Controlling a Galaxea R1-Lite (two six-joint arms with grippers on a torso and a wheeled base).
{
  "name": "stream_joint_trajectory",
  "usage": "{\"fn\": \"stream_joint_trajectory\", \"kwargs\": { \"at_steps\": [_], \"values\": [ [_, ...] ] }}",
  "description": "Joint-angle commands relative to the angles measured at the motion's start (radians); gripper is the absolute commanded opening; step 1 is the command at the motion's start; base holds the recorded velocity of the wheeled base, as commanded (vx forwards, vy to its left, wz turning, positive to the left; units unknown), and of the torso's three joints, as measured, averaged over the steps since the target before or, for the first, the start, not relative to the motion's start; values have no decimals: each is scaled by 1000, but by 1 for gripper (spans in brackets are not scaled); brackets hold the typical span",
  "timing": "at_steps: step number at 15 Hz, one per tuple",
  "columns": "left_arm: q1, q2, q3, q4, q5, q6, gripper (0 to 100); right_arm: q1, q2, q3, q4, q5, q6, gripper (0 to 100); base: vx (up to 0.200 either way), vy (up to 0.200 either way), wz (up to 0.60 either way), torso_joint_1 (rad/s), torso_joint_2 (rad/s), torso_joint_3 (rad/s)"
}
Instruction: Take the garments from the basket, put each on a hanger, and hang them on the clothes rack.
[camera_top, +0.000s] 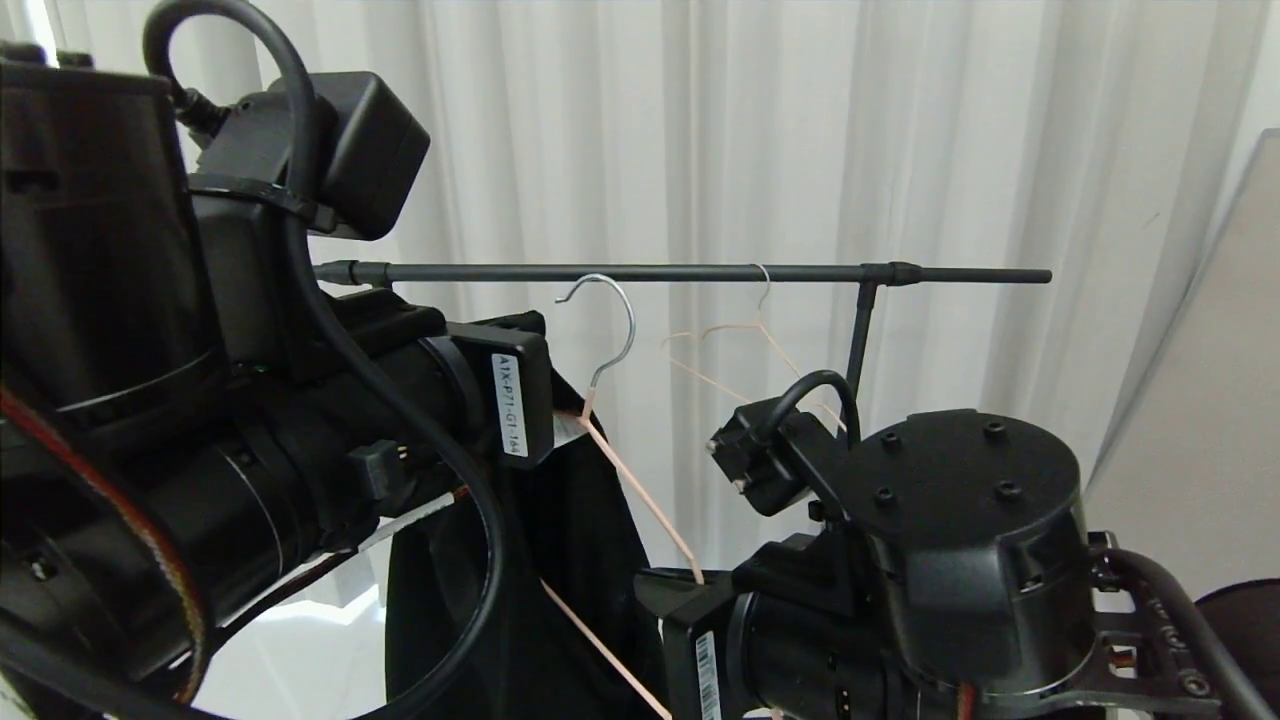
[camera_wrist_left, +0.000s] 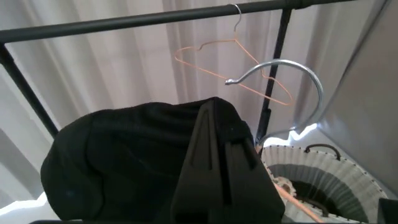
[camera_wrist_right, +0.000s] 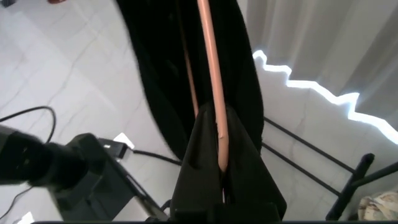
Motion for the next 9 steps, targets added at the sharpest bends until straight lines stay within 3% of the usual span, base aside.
{"fn": "stream_joint_trajectory", "kwargs": {
  "at_steps": [1, 5, 9],
  "values": [
    [-7, -21, 13, -1, 0, 1, 0, -3, 9, -3, 0, -22, 3, 0, 0, 0, 0, 0, 0, 0],
    [71, -31, 22, -1, 0, 3, 0, 1, -24, 2, 0, -44, -2, 0, 0, 0, 0, 0, 0, 0],
    [237, -24, -18, -1, -4, 43, 0, 14, -130, 58, 0, -27, -4, 0, 0, 0, 0, 0, 0, 0]
  ]
}}
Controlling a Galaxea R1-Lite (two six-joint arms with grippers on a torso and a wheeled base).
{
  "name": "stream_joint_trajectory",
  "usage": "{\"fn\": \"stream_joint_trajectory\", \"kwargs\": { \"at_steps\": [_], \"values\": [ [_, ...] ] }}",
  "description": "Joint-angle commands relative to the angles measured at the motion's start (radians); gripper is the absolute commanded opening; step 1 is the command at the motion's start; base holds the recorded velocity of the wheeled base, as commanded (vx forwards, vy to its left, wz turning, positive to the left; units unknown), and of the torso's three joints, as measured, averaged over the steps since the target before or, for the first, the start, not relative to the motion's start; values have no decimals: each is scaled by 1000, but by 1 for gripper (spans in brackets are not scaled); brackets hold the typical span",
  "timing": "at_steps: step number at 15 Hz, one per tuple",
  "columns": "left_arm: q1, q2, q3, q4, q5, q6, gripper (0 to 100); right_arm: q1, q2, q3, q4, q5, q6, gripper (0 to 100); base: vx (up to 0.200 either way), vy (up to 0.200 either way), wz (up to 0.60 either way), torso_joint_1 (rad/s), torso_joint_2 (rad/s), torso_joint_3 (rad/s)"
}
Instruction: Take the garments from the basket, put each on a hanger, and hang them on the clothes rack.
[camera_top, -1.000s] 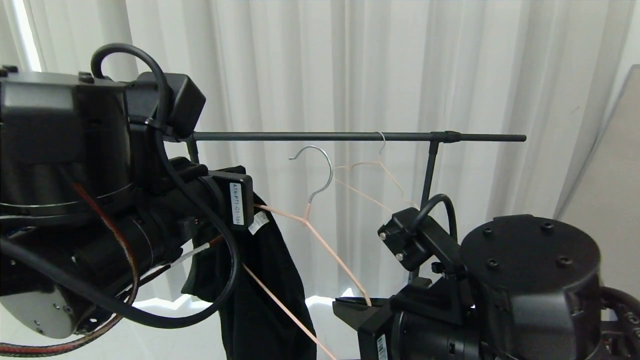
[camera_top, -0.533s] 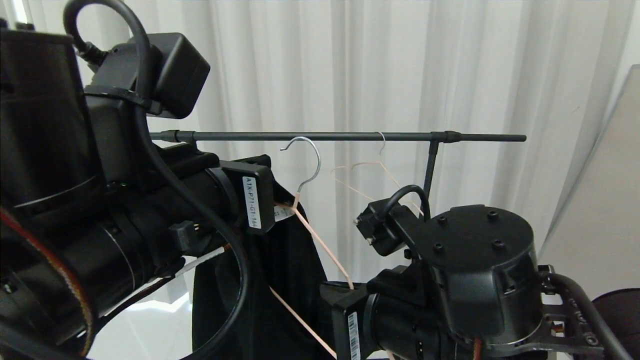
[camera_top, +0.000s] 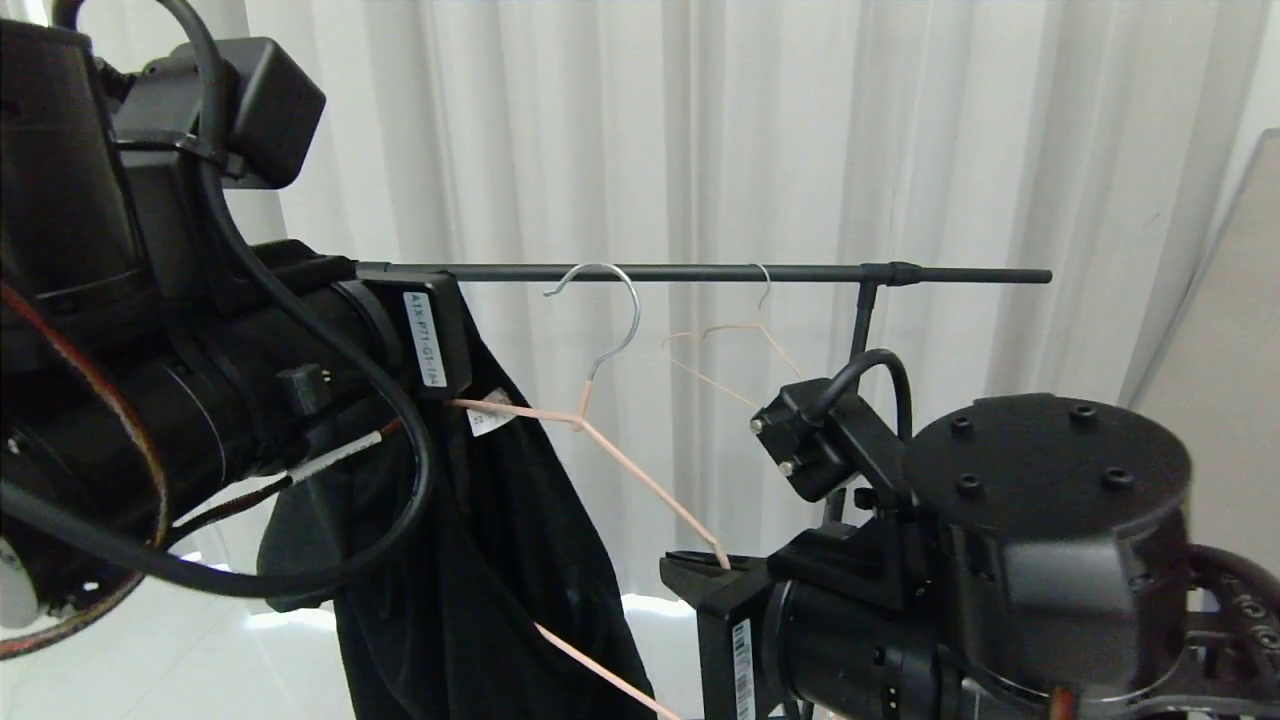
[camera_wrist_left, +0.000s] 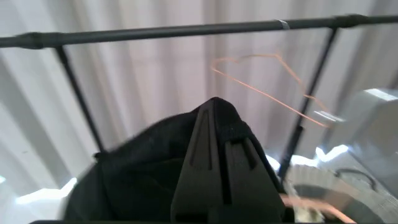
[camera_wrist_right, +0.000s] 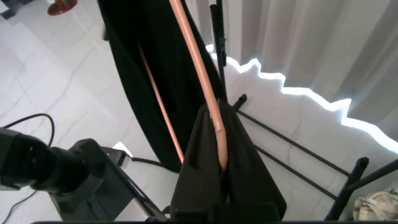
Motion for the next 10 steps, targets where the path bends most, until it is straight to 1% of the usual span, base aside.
{"fn": "stream_joint_trajectory", "kwargs": {
  "at_steps": [1, 3, 4, 6, 7, 10],
  "values": [
    [78, 6, -14, 0, -10, 8, 0, 12, -88, 44, -1, 18, 2, 0, 0, 0, 0, 0, 0, 0],
    [109, 0, -21, 0, -79, 10, 0, 25, -180, 122, 1, 119, 2, 0, 0, 0, 0, 0, 0, 0],
    [110, -2, -23, 0, -93, 11, 0, 23, -214, 154, 1, 156, 2, 0, 0, 0, 0, 0, 0, 0],
    [110, -2, -21, 0, -93, 16, 0, 20, -243, 182, 1, 167, 2, 0, 0, 0, 0, 0, 0, 0],
    [112, -2, -15, 0, -96, 45, 0, 15, -274, 204, 1, 168, 3, 0, 0, 0, 0, 0, 0, 0],
    [112, 8, -14, 0, -116, 71, 0, -23, -281, 217, -1, 164, -3, 0, 0, 0, 0, 0, 0, 0]
  ]
}}
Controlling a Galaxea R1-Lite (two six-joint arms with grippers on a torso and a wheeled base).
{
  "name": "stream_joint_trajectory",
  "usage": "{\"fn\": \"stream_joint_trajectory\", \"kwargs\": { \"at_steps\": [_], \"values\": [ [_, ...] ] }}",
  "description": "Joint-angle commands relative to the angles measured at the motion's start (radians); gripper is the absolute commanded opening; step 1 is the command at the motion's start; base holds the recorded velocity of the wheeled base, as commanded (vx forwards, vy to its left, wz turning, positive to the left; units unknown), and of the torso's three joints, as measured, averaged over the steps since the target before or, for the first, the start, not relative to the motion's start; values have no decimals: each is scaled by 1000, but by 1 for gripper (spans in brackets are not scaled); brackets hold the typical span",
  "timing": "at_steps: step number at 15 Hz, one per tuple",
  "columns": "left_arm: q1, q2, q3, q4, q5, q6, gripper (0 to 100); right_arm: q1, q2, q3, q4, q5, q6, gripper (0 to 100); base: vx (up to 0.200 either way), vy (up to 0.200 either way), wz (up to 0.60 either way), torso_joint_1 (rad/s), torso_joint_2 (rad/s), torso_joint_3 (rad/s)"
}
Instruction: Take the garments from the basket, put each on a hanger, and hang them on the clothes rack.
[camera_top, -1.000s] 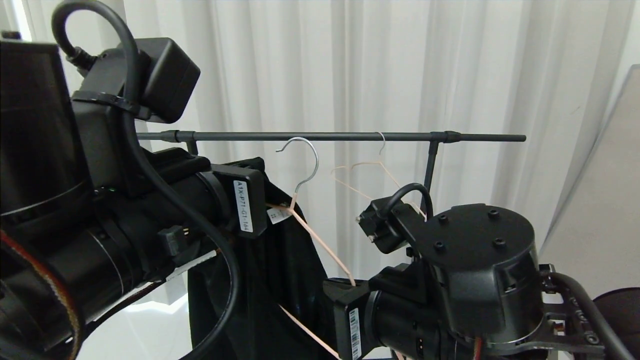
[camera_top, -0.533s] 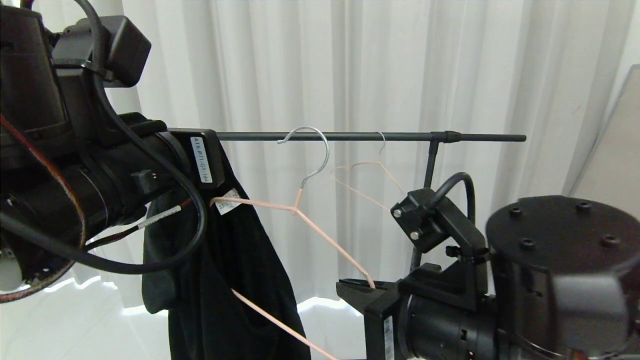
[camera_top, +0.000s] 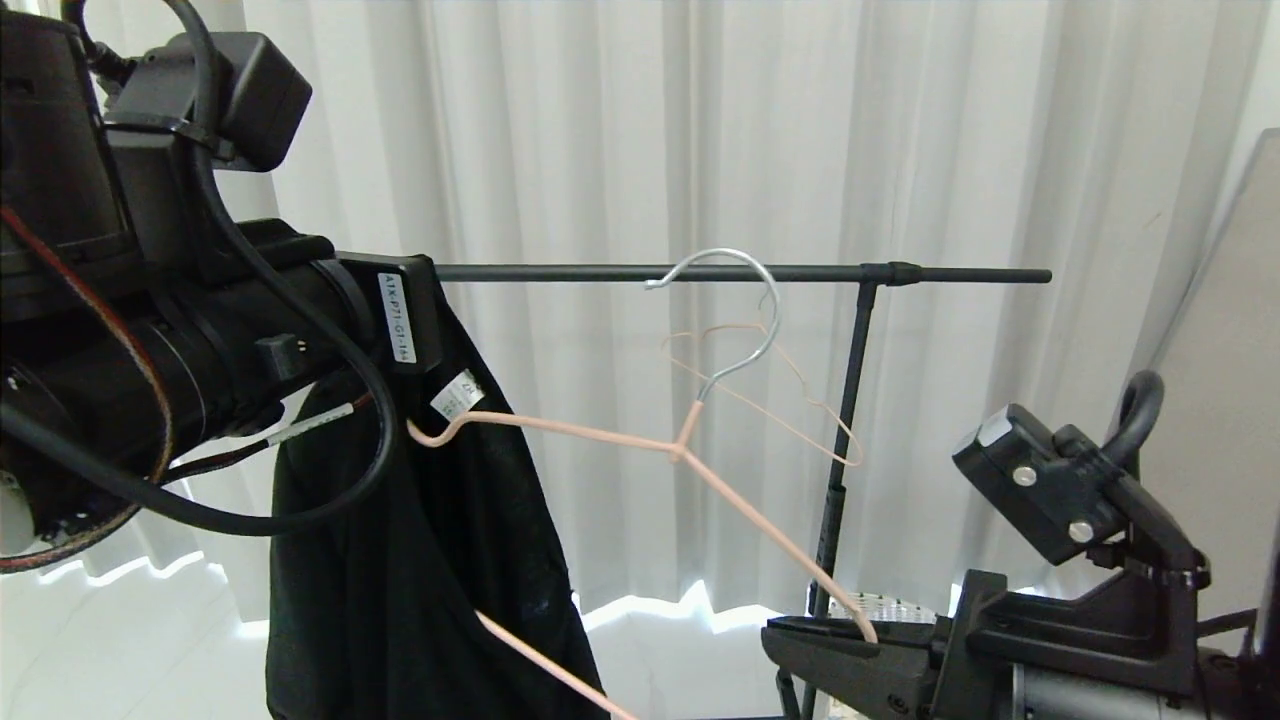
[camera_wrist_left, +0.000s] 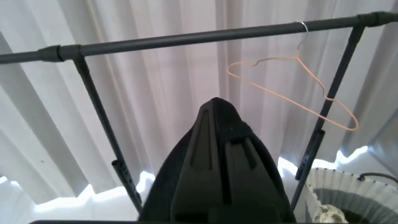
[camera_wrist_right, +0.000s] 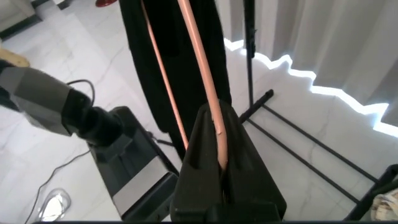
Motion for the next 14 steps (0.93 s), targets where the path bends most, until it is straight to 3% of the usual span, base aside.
{"fn": "stream_joint_trajectory", "kwargs": {
  "at_steps": [1, 3, 7, 14],
  "values": [
    [0, 4, 2, 0, -7, 24, 0, -45, -29, 20, -1, -1, -7, 0, 0, 0, 0, 0, 0, 0],
    [0, -2, 15, 0, -57, 41, 0, -90, -58, 29, -1, 11, -21, 0, 0, 0, 0, 0, 0, 0],
    [-21, -1, 12, 0, -142, 47, 0, -97, -92, 49, -1, 112, -32, 0, 0, 0, 0, 0, 0, 0],
    [-83, -2, 8, 0, -142, 46, 0, -134, 104, 35, -173, 160, -36, 0, 0, 0, 0, 0, 0, 0]
  ]
}}
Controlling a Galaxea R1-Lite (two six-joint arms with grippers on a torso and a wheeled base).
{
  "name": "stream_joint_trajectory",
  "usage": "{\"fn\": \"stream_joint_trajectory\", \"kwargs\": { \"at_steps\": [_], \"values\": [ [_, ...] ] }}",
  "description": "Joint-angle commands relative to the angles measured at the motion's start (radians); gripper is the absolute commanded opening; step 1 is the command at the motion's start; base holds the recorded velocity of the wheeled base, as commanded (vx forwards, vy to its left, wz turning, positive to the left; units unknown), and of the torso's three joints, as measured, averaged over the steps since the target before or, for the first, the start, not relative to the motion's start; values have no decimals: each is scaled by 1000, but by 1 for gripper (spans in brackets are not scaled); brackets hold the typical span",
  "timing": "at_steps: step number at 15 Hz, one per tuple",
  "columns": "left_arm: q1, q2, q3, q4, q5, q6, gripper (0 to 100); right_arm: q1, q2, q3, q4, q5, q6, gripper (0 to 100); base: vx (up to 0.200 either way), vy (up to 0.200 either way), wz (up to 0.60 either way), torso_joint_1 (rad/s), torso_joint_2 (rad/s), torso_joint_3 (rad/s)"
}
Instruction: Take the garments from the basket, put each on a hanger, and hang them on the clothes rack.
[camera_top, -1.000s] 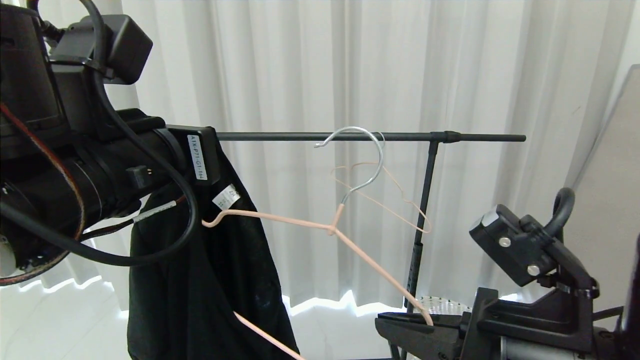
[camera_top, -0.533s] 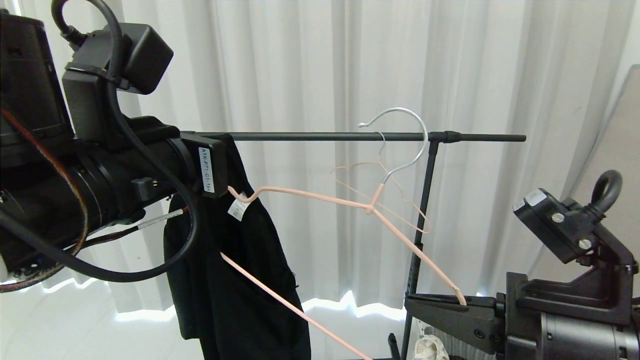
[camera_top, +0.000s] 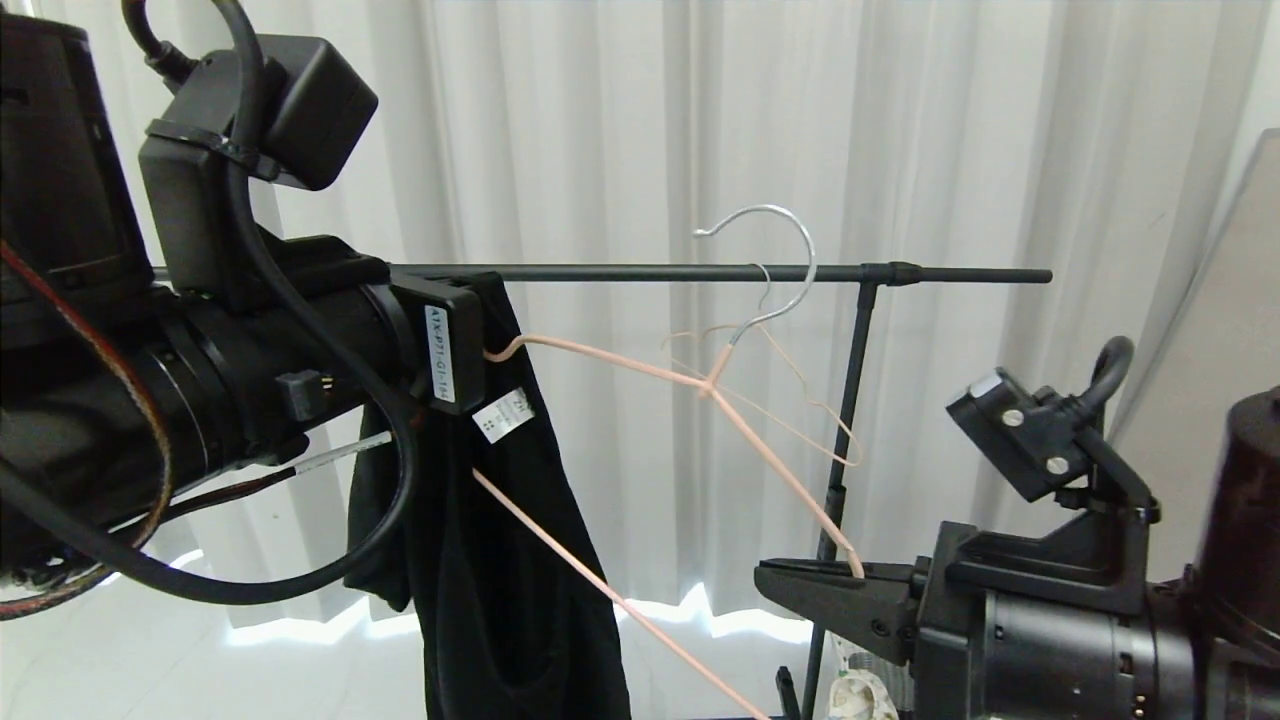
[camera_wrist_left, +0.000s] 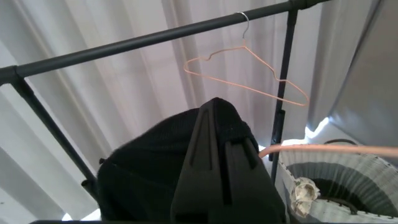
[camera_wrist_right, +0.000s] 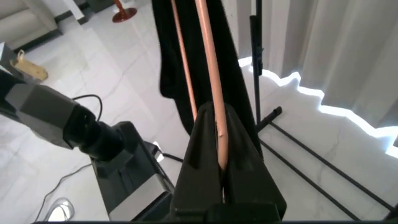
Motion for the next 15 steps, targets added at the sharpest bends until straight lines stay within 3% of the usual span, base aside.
{"fn": "stream_joint_trajectory", "kwargs": {
  "at_steps": [1, 9, 15],
  "values": [
    [-14, 0, 1, -1, 1, -3, 0, -3, 75, -16, -11, 1, -2, 0, 0, 0, 0, 0, 0, 0],
    [-128, 3, -3, -1, 1, -21, 0, -1, 247, -142, -73, -7, -2, 0, 0, 0, 0, 0, 0, 0],
    [-128, -1, 8, -1, 2, -20, 0, -10, 271, -174, -73, -114, -2, 0, 0, 0, 0, 0, 0, 0]
  ]
}}
